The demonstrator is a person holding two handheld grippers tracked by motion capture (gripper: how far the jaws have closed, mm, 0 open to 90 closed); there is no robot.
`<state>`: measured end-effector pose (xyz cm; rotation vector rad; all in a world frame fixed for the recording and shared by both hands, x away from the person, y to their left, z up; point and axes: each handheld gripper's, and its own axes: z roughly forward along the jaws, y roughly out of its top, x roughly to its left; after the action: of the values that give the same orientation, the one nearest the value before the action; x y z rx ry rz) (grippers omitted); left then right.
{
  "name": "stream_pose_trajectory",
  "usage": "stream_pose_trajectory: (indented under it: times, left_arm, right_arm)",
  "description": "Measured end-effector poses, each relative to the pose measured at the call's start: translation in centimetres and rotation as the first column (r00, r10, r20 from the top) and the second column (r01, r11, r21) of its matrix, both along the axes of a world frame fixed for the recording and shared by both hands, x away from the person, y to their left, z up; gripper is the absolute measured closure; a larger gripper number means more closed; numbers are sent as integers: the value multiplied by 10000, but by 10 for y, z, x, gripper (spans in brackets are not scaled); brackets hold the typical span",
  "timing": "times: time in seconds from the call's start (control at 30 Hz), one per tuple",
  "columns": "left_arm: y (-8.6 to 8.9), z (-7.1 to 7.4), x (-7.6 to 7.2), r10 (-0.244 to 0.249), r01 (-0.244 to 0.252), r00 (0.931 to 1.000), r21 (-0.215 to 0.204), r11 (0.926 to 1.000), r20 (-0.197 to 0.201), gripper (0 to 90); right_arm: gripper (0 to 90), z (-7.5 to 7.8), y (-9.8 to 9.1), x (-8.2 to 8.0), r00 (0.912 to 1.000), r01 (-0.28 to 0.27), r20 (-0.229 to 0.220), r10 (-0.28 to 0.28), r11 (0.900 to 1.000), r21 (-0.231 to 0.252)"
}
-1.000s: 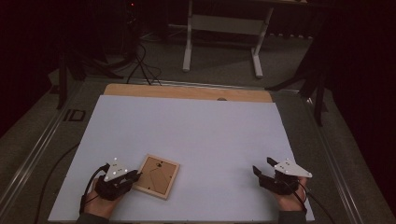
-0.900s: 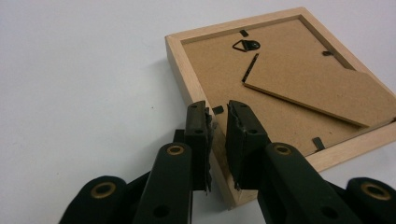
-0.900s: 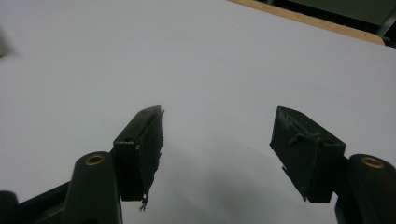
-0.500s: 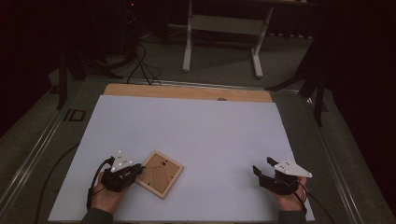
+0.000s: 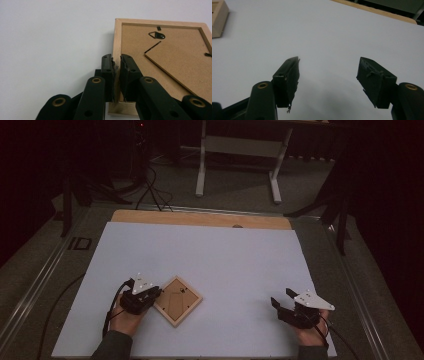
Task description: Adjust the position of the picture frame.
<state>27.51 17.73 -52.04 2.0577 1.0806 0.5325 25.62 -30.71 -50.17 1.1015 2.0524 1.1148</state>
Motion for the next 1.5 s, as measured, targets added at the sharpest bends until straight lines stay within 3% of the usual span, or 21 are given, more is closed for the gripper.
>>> stream_pose_trajectory:
  times: [0.23, 0.53, 0.87, 0.93, 1.03, 1.13, 1.27, 1.4, 1.5]
  left_arm:
    - [-9, -1, 11, -101, 102, 9999, -25, 9999, 101, 817]
    - [-34, -2, 33, -359, 357, 9989, 72, 9993, 290, 814]
    - [-51, 1, 47, -559, 543, 9979, 484, 9973, 318, 806]
    - [-50, 3, 44, -500, 496, 9983, 137, 9987, 283, 765]
    - [-50, 12, 33, -678, 696, 9962, -326, 9970, 545, 737]
    - [-53, 22, 18, -1110, 1165, 9909, -719, 9906, 765, 717]
    - [-58, 31, -2, -1801, 1903, 9798, -1295, 9731, 870, 685]
    - [-67, 27, -16, -2279, 2344, 9719, -1486, 9607, 597, 732]
    - [-75, 20, -26, -2778, 2793, 9601, -1426, 9496, 308, 800]
  right_arm:
    - [336, 0, 0, 0, 10000, 7, 0, -7, 10000, 15]
    - [336, 0, -1, 1, 10000, 3, 13, -3, 10000, 27]
    - [336, 0, -1, 1, 10000, 33, 43, -34, 10000, 46]
    - [336, 0, -2, 0, 10000, 43, 57, -43, 10000, 71]
    - [336, 0, -3, 1, 10000, 61, 78, -61, 9999, 110]
    - [336, 0, -3, 1, 10000, 77, 49, -78, 9999, 97]
    - [336, 0, -2, 0, 10000, 58, 76, -59, 10000, 62]
    - [336, 0, -2, 0, 10000, 61, 75, -61, 10000, 60]
    - [336, 0, -2, 0, 9999, 88, 75, -89, 9999, 78]
